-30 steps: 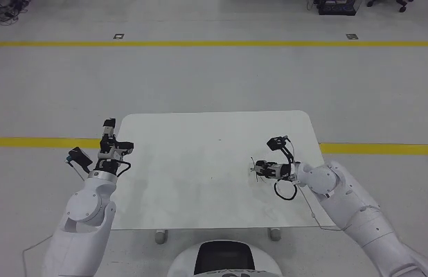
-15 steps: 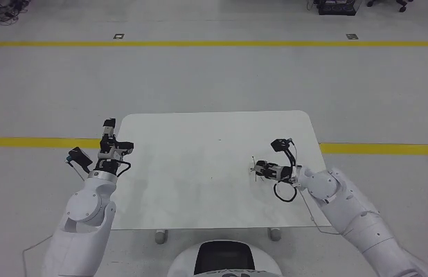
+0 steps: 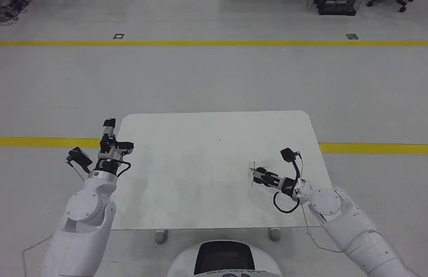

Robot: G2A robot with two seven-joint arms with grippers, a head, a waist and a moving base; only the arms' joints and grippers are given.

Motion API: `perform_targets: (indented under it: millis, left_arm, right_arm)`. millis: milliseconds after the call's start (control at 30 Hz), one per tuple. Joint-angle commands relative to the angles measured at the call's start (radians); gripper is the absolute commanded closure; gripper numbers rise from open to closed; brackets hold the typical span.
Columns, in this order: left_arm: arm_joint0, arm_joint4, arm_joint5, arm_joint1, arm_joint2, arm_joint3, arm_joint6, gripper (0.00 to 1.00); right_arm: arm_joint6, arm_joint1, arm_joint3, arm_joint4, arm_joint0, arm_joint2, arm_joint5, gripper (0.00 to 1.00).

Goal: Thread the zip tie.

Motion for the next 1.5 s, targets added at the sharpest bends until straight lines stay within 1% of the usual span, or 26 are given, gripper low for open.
perform_targets:
  millis: [0,167,233,267,333,367,400,433,467,500,533,800,833,900,933,1000,1033,1133,1167,1200,1467]
  left_arm:
    - [0.000,0.000,0.000,0.000,0.000,0.000,0.000,0.00]
    - [0.000,0.000,0.000,0.000,0.000,0.000,0.000,0.00]
    - [0.002,0.041,-0.005,0.000,0.007,-0.009,-0.003,0.00]
    - [0.010,0.067,-0.010,0.001,0.012,-0.019,-0.006,0.00]
    - [0.035,0.135,-0.013,0.001,0.020,-0.053,-0.004,0.00]
    - [0.046,0.165,-0.020,0.002,0.024,-0.071,-0.006,0.00]
    - [0.061,0.199,-0.031,0.002,0.031,-0.090,-0.010,0.00]
    - [0.084,0.243,-0.042,0.003,0.041,-0.118,-0.012,0.00]
    - [0.100,0.268,-0.046,0.002,0.049,-0.135,-0.012,0.00]
    - [0.112,0.299,-0.054,0.003,0.059,-0.153,-0.026,0.00]
    - [0.121,0.329,-0.061,0.004,0.063,-0.160,-0.031,0.00]
    - [0.121,0.329,-0.061,0.004,0.063,-0.160,-0.031,0.00]
    - [0.116,0.337,-0.064,0.004,0.067,-0.160,-0.038,0.00]
    - [0.114,0.356,-0.088,0.004,0.085,-0.168,-0.067,0.00]
    - [0.114,0.355,-0.093,0.003,0.091,-0.169,-0.079,0.00]
    - [0.111,0.370,-0.092,0.004,0.113,-0.180,-0.119,0.00]
    - [0.108,0.380,-0.085,0.003,0.123,-0.183,-0.126,0.00]
    - [0.096,0.440,-0.058,0.002,0.181,-0.197,-0.161,0.00]
    - [0.092,0.455,-0.057,0.001,0.202,-0.202,-0.176,0.00]
    - [0.088,0.456,-0.078,0.001,0.227,-0.206,-0.210,0.00]
    - [0.088,0.457,-0.080,0.001,0.229,-0.204,-0.211,0.00]
  right_arm:
    - [0.000,0.000,0.000,0.000,0.000,0.000,0.000,1.00]
    - [0.000,0.000,0.000,0.000,0.000,0.000,0.000,1.00]
    - [-0.018,-0.002,-0.010,-0.002,-0.008,-0.003,0.000,1.00]
    - [-0.022,-0.003,-0.017,-0.001,-0.013,-0.003,0.000,1.00]
    - [-0.032,-0.003,-0.035,0.000,-0.024,0.000,0.000,1.00]
    - [-0.036,-0.003,-0.042,0.001,-0.029,0.001,0.000,1.00]
    - [-0.037,-0.003,-0.051,0.004,-0.033,0.002,0.000,1.00]
    - [-0.038,-0.004,-0.061,0.010,-0.039,0.004,0.000,1.00]
    - [-0.037,-0.004,-0.065,0.013,-0.043,0.005,0.000,1.00]
    - [-0.030,-0.004,-0.067,0.024,-0.047,0.003,0.000,1.00]
    - [-0.024,-0.005,-0.068,0.035,-0.048,0.003,0.000,1.00]
    - [-0.024,-0.005,-0.068,0.035,-0.048,0.003,0.000,1.00]
    - [-0.024,-0.005,-0.068,0.035,-0.048,0.003,0.000,1.00]
    - [-0.043,-0.009,-0.078,0.040,-0.053,-0.003,0.007,1.00]
    - [-0.051,-0.010,-0.082,0.041,-0.053,-0.005,0.008,1.00]
    - [-0.073,-0.014,-0.089,0.061,-0.055,-0.005,0.001,1.00]
    - [-0.079,-0.016,-0.091,0.068,-0.055,-0.005,0.000,1.00]
    - [-0.098,-0.020,-0.101,0.102,-0.055,-0.001,0.000,1.00]
    - [-0.096,-0.022,-0.103,0.114,-0.055,-0.001,0.000,1.00]
    - [-0.072,-0.023,-0.108,0.137,-0.052,-0.002,0.000,1.00]
    - [-0.069,-0.023,-0.107,0.141,-0.051,0.001,0.000,1.00]
